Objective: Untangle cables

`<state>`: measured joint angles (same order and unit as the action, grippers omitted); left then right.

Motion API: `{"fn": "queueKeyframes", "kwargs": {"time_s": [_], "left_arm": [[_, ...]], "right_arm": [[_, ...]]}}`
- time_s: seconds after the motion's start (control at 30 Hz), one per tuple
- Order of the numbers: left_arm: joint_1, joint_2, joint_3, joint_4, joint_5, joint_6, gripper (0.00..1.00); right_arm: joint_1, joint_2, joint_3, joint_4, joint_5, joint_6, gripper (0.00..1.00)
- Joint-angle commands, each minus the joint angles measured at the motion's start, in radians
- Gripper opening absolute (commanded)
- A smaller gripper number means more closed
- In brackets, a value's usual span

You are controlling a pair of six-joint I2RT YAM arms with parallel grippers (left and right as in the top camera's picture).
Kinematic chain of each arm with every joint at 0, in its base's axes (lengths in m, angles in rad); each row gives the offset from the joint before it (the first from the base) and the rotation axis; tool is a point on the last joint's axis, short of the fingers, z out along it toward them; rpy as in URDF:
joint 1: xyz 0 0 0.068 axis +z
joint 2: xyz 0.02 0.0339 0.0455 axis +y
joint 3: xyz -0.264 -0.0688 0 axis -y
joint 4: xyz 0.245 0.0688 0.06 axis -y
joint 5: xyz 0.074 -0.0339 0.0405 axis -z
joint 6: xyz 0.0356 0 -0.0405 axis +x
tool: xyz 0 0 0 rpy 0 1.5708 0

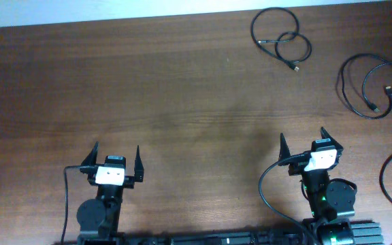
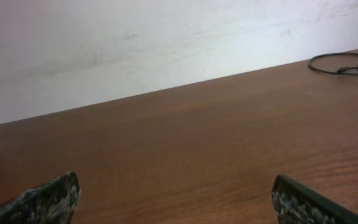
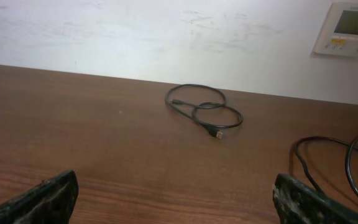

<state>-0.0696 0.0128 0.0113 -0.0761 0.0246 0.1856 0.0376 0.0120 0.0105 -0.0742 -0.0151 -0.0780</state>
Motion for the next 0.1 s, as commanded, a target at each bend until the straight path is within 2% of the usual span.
{"fn": "queueKeyframes", "kwargs": {"time_s": [0.0,0.07], "left_arm": [[0.007,-0.008,-0.002,-0.008,-0.018,-0.013,0.99],[0.007,-0.008,-0.002,-0.008,-0.018,-0.013,0.99]], "right_arm": [[-0.005,-0.006,-0.005,-0.006,0.012,0.007,0.99],[-0.005,-0.006,-0.005,-0.005,0.012,0.007,0.99]]}}
